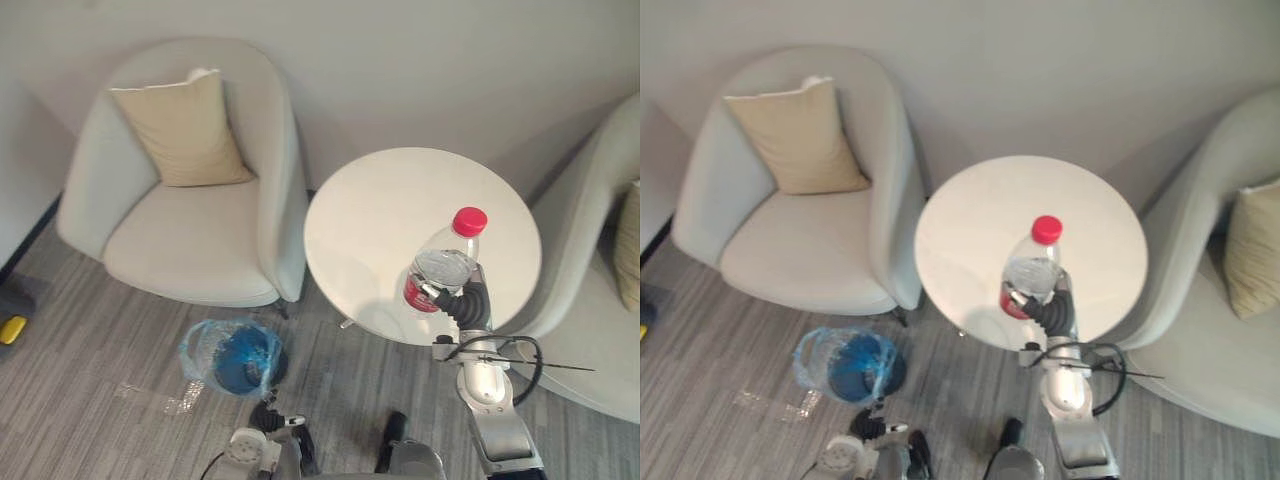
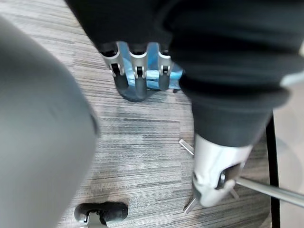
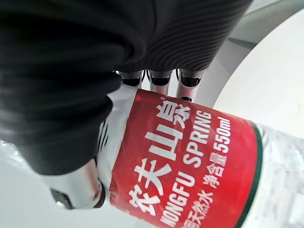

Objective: Gather rubbish on tea table into small bin, then transfer packed bag to large trash can.

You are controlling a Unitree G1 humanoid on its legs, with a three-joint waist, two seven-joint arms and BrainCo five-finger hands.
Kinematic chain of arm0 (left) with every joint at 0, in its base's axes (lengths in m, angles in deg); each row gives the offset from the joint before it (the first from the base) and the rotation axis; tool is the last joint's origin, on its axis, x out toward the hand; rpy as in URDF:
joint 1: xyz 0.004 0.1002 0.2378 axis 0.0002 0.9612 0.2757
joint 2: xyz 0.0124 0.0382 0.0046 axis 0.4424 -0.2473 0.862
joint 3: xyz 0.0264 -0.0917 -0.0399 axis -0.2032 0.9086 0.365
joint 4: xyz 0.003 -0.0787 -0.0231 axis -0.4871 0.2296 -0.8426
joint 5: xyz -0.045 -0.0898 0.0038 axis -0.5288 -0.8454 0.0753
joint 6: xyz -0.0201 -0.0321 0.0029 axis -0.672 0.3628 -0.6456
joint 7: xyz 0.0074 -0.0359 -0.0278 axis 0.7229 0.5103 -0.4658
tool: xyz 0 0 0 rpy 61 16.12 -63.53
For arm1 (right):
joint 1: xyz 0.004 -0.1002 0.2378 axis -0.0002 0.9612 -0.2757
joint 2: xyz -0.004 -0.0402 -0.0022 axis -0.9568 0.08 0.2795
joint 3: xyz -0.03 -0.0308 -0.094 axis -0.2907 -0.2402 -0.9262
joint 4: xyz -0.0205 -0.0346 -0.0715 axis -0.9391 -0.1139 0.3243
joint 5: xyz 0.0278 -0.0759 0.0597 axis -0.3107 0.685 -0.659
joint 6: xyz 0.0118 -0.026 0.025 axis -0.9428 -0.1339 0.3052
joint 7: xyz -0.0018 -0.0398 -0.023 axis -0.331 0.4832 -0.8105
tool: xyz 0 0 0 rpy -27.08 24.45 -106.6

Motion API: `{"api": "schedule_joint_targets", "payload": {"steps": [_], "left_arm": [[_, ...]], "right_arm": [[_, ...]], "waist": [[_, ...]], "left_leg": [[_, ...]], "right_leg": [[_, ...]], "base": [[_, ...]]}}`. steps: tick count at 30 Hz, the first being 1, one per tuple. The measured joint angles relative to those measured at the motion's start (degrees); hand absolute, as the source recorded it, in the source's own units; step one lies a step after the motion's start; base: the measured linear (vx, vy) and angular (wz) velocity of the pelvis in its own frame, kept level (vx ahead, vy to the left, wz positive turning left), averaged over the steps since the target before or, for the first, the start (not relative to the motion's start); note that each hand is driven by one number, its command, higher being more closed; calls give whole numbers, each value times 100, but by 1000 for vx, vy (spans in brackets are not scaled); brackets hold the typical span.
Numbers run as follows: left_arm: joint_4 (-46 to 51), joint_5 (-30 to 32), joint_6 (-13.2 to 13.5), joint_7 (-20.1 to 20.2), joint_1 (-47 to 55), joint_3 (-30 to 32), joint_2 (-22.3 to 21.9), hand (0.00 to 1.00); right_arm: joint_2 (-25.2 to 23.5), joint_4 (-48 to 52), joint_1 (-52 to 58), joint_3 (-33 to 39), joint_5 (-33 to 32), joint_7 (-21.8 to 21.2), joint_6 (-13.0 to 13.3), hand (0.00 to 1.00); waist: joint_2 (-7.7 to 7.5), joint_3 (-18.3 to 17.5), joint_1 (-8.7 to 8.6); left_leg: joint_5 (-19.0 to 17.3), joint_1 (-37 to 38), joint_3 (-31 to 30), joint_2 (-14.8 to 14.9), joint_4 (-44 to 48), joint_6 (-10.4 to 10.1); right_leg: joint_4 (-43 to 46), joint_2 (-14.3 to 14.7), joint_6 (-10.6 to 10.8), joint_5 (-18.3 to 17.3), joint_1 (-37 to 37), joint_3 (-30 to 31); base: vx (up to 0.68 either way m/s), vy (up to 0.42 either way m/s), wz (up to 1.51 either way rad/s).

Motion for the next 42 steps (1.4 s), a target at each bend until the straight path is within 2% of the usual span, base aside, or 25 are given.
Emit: {"api": "schedule_joint_targets", "payload": {"steps": [3,6,8,9,10,11,12,13,15,17,20,23,24,25,27,29,30,31,34,38,39,40,41,42], "left_arm": [[39,24,1,-21,23,-7,71,0],[41,29,-2,-29,58,27,75,0],[-1,30,-7,-29,90,33,90,0],[1,29,-5,-36,130,34,103,0],[-3,28,-4,-37,165,35,121,0],[-13,23,-4,-38,188,38,138,0],[-20,19,-1,-38,198,68,162,0],[-27,8,4,-46,193,137,156,0],[-17,-20,15,-89,158,155,199,0],[-78,-19,10,-87,156,150,220,0],[-67,-18,11,-86,145,152,252,0],[8,-14,11,-90,96,164,275,0],[76,-12,11,-91,78,194,277,0],[119,-11,7,-92,65,196,313,0],[135,13,4,-106,66,194,313,0],[137,42,-5,-107,70,190,295,0],[119,109,-25,-82,48,191,283,0],[98,162,-17,-87,55,188,284,0],[44,210,-27,-84,63,138,327,0],[40,209,-24,-95,113,136,369,0],[24,209,-18,-93,113,139,380,0],[24,209,-14,-93,113,138,384,0],[19,204,-7,-94,113,136,393,0],[14,196,-8,-113,114,130,365,0]], "right_arm": [[-236,-305,-9,-171,66,-70,-34,100],[-264,-501,-65,-363,206,-174,-52,100],[-265,-675,-38,-352,206,-206,-109,100],[-258,-667,55,-341,205,-217,-139,100],[-266,-633,153,-318,205,-225,-140,100],[-267,-598,267,-274,203,-225,-139,100],[-257,-603,378,-248,203,-236,-141,100],[-234,-671,437,-233,204,-259,-162,100],[-154,-677,431,-244,206,-357,-186,100],[-194,-678,463,-248,203,-385,-189,100],[-187,-667,470,-242,205,-442,-195,100],[-186,-660,463,-230,203,-464,-193,100],[-203,-660,463,-258,195,-499,-193,100],[-211,-679,466,-257,195,-520,-194,100],[-201,-681,462,-242,192,-552,-193,100],[-203,-676,482,-232,191,-553,-192,100],[-194,-735,484,-188,191,-551,-218,100],[-243,-781,500,-123,193,-553,-232,100],[-374,-859,564,-57,204,-548,-230,100],[-419,-1128,491,-241,219,-555,-237,100],[-424,-1143,448,-289,222,-555,-237,100],[-421,-1144,427,-298,223,-555,-238,100],[-409,-1146,387,-310,226,-556,-239,100],[-371,-1180,357,-310,235,-556,-241,100]], "waist": [[-142,-55,64],[-78,-51,76],[-69,-38,37],[-70,-38,-22],[-64,-36,-79],[-66,-34,-165],[-103,-36,-214],[-135,-26,-217],[-142,-26,-81],[-145,-26,-178],[-199,-46,-122],[-247,-62,-12],[-254,-54,52],[-279,-38,125],[-292,-34,164],[-271,-37,141],[-221,-40,120],[-300,-39,125],[-380,-81,62],[-385,-94,115],[-402,-87,135],[-410,-83,145],[-438,-69,147],[-405,-33,137]], "left_leg": [[141,151,-110,-211,-254,92],[283,268,-177,-417,-548,234],[274,367,-316,-532,-664,237],[262,380,-471,-598,-696,262],[231,352,-645,-625,-675,308],[235,303,-858,-653,-654,307],[269,307,-1056,-712,-657,320],[332,321,-1207,-753,-703,362],[404,196,-1434,-784,-663,337],[412,177,-1800,-804,-673,302],[406,158,-2135,-777,-518,265],[178,-323,-1971,-778,331,217],[-5,-669,-1533,-692,1010,203],[-11,-713,-1244,-634,1170,196],[-9,-681,-915,-562,1075,195],[-299,-615,-420,-345,823,258],[-218,-559,-266,-293,730,382],[19,-382,-334,-453,369,399],[390,-127,-435,-653,-295,467],[856,273,-368,-776,-1165,519],[872,269,-331,-833,-1205,536],[819,267,-319,-868,-1206,506],[719,288,-245,-973,-1240,560],[668,312,-217,-998,-1240,554]], "right_leg": [[-152,-108,106,102,181,-80],[22,-296,152,109,117,-57],[405,-490,173,-146,111,-97],[730,-569,146,-419,47,128],[908,-453,62,-812,-104,703],[1015,-236,-55,-1042,-208,1353],[1071,2,-90,-1148,-285,1985],[1087,131,-61,-1175,-293,2320],[1234,148,43,-1175,-285,2338],[1218,187,45,-1173,-135,2371],[1050,219,44,-1174,178,2147],[840,220,25,-1112,410,1960],[676,277,20,-1106,599,1815],[616,281,41,-1093,710,1742],[608,285,78,-1072,836,1629],[608,341,85,-1076,829,1459],[617,381,119,-1101,840,1426],[625,314,124,-1098,844,1417],[636,253,134,-1091,836,1434],[636,232,182,-1107,774,1592],[725,160,310,-1201,695,1659],[825,97,346,-1278,658,1703],[1236,-64,458,-1496,483,1812],[1848,-139,451,-1551,190,1935]], "base": [[-81,128,33],[-64,131,10],[-47,95,35],[-54,33,59],[-56,4,92],[19,-38,111],[80,-53,123],[109,-49,90],[130,-51,53],[163,-50,95],[165,-63,85],[72,-9,84],[21,20,72],[-2,18,65],[-55,9,41],[-60,10,31],[-24,38,25],[-14,44,32],[-30,45,23],[-80,7,-10],[-73,-2,-23],[-74,10,-27],[-75,19,-26],[-84,27,-20]]}}
